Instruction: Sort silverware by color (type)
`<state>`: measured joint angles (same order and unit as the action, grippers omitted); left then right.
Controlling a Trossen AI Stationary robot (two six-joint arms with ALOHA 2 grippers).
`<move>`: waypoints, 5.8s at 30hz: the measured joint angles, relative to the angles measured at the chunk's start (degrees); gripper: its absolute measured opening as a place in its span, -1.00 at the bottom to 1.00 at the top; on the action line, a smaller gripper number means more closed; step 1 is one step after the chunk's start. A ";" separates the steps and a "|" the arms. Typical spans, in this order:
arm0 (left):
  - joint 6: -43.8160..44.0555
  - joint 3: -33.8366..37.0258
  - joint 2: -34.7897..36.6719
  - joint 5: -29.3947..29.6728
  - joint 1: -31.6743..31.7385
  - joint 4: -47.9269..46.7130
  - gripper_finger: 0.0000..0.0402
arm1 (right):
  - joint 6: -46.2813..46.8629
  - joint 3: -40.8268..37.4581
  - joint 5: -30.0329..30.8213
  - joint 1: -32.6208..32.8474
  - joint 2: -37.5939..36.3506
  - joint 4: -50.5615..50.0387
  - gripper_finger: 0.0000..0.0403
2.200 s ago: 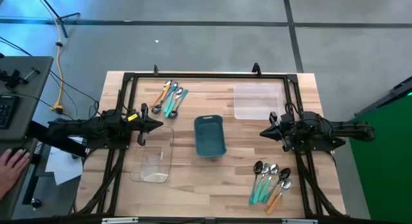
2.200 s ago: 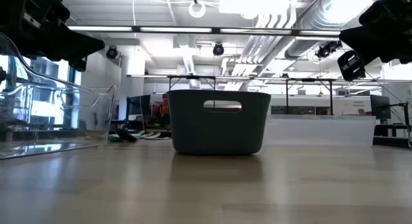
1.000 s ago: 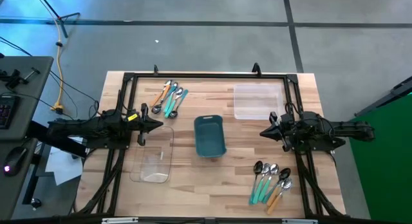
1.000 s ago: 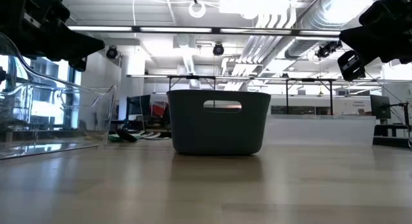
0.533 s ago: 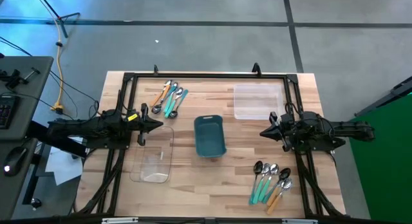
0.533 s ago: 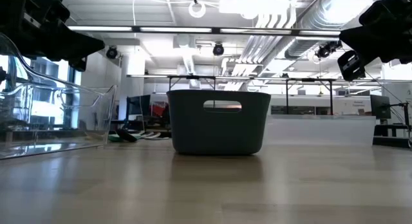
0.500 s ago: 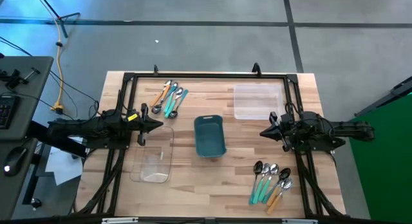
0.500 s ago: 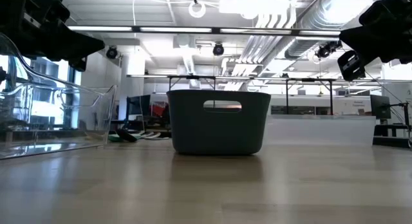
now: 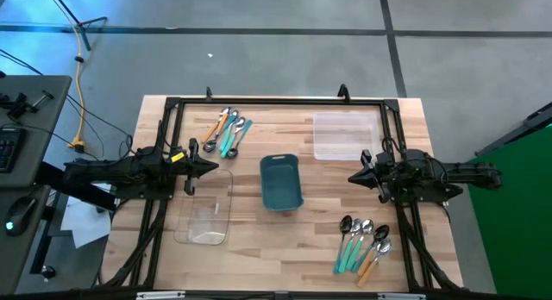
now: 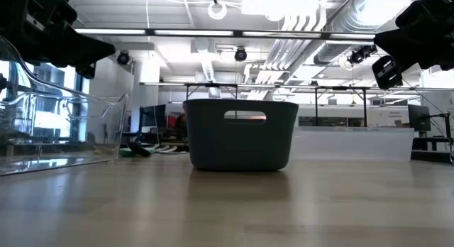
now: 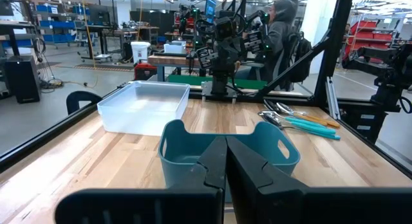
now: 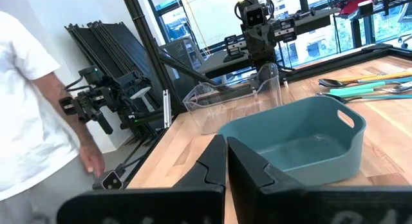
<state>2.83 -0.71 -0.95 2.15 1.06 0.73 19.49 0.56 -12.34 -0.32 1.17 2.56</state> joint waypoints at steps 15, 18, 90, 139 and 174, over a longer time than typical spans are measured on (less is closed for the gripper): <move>0.00 0.00 -0.02 0.00 0.00 0.00 -1.00 | 0.00 -0.01 0.00 0.00 0.00 0.01 -1.00; -0.01 0.00 -0.01 0.00 0.00 0.00 -1.00 | -0.01 0.02 0.00 -0.01 -0.01 -0.01 -1.00; -0.02 0.00 0.00 0.00 0.00 0.00 -1.00 | 35.62 43.68 -4.50 3.02 47.77 -43.96 -1.00; -0.01 0.01 -0.01 -0.01 0.00 -0.02 -1.00 | 41.90 28.50 -2.56 18.73 68.52 -28.46 0.01; -0.02 0.00 0.00 0.00 0.00 0.01 -1.00 | 37.01 28.60 -8.09 18.62 77.07 -10.88 -0.98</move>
<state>2.81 -0.71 -0.95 2.15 1.06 0.73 56.49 29.17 -20.43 18.31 78.24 -8.32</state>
